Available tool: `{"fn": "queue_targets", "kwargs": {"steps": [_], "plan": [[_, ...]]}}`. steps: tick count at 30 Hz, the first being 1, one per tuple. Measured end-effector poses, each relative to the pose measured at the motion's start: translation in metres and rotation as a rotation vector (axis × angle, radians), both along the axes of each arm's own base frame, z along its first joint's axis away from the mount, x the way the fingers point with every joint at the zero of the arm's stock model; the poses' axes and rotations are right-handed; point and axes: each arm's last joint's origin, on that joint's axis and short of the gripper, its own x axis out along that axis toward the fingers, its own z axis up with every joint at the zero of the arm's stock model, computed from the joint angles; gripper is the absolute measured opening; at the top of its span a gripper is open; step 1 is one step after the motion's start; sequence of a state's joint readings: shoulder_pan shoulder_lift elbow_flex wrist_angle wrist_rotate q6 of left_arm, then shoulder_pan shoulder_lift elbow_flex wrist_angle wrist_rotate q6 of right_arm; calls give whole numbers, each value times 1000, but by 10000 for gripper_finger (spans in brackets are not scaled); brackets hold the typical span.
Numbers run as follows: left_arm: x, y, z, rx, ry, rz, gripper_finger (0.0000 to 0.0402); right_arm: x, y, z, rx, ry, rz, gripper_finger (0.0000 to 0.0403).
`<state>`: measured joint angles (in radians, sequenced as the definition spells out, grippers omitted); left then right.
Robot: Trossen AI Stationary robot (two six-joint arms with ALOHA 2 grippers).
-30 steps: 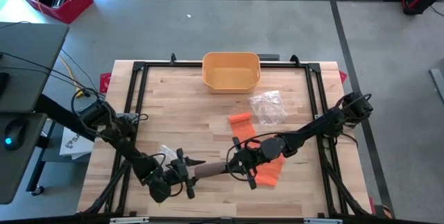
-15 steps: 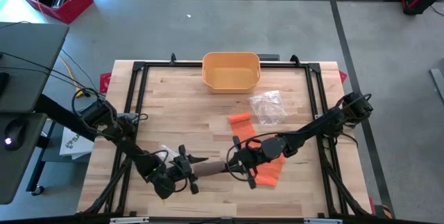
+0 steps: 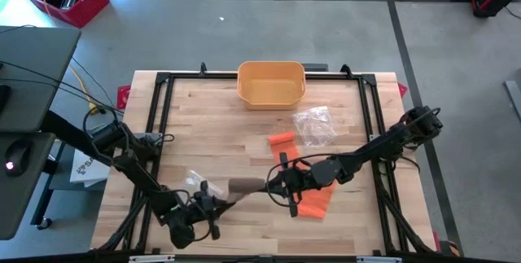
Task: Roll bandage
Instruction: Roll the brown bandage
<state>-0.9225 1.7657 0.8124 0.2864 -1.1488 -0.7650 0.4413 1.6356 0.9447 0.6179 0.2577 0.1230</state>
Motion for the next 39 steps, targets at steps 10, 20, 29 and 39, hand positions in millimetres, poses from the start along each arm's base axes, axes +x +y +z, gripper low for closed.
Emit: {"fn": "queue_targets", "kwargs": {"steps": [10, 20, 29, 39], "plan": [[13, -18, -14, -165, -58, -150, 0, 0, -2, -9, -73, 75, -74, 1], [19, -29, 5, -244, -247, -285, 0, -4, -5, -29, -161, 256, -69, 1], [17, -27, 15, -194, -322, -178, 0, 11, 9, -71, -132, 309, 67, 1], [8, -21, 2, -191, -325, 184, 0, 25, 15, -105, 1, 312, 132, 0]]}}
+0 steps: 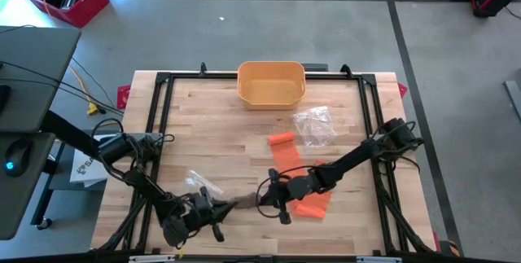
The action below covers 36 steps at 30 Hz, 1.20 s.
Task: Roll bandage
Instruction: Roll the brown bandage
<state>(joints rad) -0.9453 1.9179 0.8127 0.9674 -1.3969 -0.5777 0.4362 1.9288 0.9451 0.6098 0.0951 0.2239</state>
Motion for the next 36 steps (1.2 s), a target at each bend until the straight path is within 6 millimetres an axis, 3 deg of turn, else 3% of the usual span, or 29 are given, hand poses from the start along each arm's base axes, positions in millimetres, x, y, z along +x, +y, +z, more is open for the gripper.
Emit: {"fn": "queue_targets", "kwargs": {"steps": [9, 18, 24, 36], "plan": [[0, 9, -21, -101, -16, 70, 20, 0, 5, 5, 68, -46, 14, 0], [-3, 13, -30, -171, -22, 72, 116, 2, 9, 8, 181, -108, -19, 0], [-7, 10, -27, -187, -29, 56, 160, 2, 19, 2, 269, -148, -8, 0], [-16, 12, 5, -178, -29, 33, 161, 2, 22, 4, 367, -166, -14, 0]]}}
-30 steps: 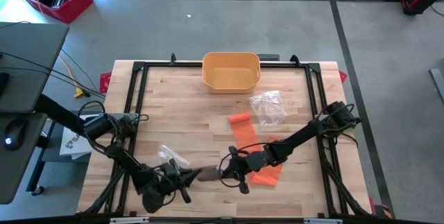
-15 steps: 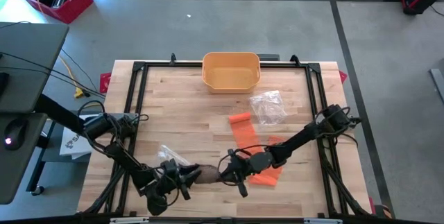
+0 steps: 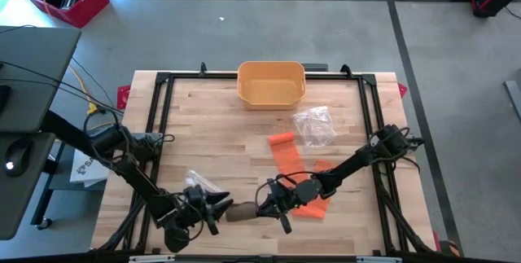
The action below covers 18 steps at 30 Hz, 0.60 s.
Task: Roll bandage
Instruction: Roll the brown bandage
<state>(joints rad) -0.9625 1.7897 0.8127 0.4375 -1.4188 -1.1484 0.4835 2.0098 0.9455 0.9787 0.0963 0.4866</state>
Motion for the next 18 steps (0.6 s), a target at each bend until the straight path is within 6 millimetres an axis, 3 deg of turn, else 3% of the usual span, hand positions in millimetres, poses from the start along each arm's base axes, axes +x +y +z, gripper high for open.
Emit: {"fn": "queue_targets", "kwargs": {"steps": [10, 18], "plan": [[-28, -3, 35, 108, 53, -97, 161, 9, -18, 9, 103, -31, 1, 0], [-39, -16, 45, 363, 139, -186, 161, 6, -34, 45, -77, -126, 61, 0]]}}
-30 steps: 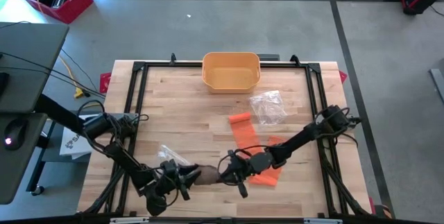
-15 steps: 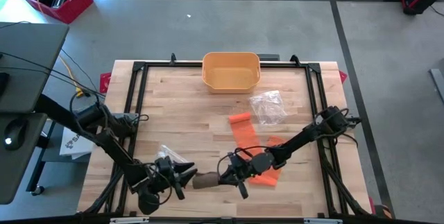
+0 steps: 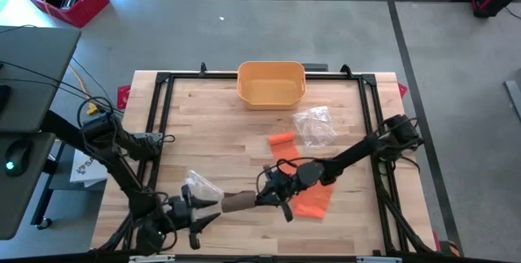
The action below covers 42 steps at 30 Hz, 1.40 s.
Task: Roll bandage
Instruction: Roll the brown bandage
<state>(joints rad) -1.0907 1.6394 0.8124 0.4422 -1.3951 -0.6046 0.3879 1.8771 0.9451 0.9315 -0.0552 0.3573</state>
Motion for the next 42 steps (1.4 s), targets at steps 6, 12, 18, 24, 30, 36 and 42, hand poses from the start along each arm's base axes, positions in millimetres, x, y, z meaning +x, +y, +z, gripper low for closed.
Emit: {"fn": "queue_targets", "kwargs": {"steps": [6, 12, 18, 24, 30, 36, 42], "plan": [[14, 2, 15, 87, 2, -51, 161, -12, -11, 34, -133, -26, 70, 0], [28, 4, 35, 200, -62, -189, 161, -26, -31, 64, -207, -59, 175, 0], [36, 10, 42, 297, -89, -205, 161, -35, -43, 87, -213, -149, 232, 0], [49, 20, 48, 377, -128, -227, 158, -35, -48, 90, -212, -154, 219, 0], [51, 24, 55, 446, -168, -212, 138, -35, -48, 89, -205, -138, 220, 0], [56, 30, 55, 370, -163, -150, 118, -34, -49, 89, -214, -143, 179, 0], [62, 37, 55, 284, -168, -98, 111, -34, -51, 89, -216, -142, 163, 0]]}}
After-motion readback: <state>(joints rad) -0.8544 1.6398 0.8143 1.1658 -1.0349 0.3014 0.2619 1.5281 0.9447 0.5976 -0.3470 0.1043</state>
